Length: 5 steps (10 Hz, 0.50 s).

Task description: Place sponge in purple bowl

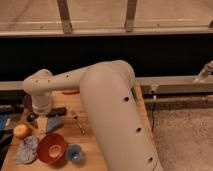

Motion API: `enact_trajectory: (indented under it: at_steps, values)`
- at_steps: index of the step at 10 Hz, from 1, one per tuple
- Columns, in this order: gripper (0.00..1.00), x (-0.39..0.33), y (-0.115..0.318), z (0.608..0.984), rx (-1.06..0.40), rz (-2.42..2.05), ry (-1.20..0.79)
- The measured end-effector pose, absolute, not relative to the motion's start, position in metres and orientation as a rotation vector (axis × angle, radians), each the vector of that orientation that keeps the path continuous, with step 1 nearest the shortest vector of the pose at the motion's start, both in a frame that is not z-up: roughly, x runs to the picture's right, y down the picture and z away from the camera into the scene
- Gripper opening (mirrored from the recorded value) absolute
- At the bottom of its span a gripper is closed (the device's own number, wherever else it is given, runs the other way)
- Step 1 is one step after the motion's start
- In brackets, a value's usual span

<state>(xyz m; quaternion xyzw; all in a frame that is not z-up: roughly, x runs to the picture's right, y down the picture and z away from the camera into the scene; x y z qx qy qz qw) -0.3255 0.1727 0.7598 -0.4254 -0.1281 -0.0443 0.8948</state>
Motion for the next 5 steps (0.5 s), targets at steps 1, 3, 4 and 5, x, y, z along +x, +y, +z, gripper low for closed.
enact_trajectory:
  at_steps: [1, 3, 4, 5]
  values:
    - [0.8, -0.328, 0.175, 0.761, -0.889, -0.099, -0.27]
    - [0.8, -0.334, 0.179, 0.763, -0.913, -0.116, -0.272]
    - [0.8, -0.336, 0.18, 0.764, -0.925, -0.127, -0.266]
    - [0.8, -0.339, 0.18, 0.765, -0.932, -0.135, -0.265]
